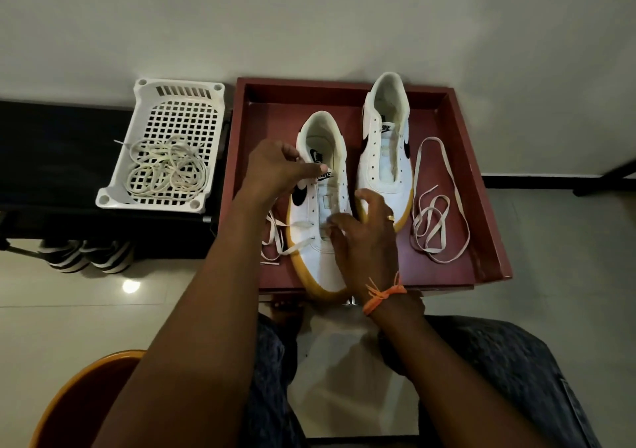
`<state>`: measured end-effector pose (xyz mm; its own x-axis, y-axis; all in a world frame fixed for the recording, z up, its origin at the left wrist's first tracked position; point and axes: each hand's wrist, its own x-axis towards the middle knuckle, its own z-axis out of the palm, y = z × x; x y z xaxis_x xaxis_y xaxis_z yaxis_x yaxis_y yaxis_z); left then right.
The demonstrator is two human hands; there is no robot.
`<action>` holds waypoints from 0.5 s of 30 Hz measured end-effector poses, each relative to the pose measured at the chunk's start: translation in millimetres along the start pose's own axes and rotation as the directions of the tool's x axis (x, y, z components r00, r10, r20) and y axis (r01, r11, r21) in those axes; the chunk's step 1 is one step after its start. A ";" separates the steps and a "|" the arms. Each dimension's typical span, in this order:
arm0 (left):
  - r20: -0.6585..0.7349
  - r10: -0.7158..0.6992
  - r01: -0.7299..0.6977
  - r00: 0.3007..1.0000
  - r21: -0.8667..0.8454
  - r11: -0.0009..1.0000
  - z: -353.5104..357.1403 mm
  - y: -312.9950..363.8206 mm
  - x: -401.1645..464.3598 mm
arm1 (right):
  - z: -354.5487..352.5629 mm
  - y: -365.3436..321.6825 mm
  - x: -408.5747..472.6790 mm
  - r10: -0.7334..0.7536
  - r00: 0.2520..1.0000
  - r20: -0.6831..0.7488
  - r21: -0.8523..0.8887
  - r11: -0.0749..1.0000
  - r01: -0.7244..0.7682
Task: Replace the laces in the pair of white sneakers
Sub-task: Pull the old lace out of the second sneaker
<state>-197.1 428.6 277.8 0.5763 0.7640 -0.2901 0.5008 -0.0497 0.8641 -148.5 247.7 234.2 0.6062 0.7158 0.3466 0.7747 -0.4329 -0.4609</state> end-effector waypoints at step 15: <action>0.054 0.023 -0.025 0.998 0.028 0.999 -11.8 1.3 5.6 | -19.6 8.3 -8.1 0.242 0.957 -0.158 0.203 0.957 -0.208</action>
<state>-200.8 440.4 282.1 0.6220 0.7267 -0.2917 0.5042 -0.0866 0.8592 -143.5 227.6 243.6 0.7959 0.4944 0.3493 0.5786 -0.4517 -0.6791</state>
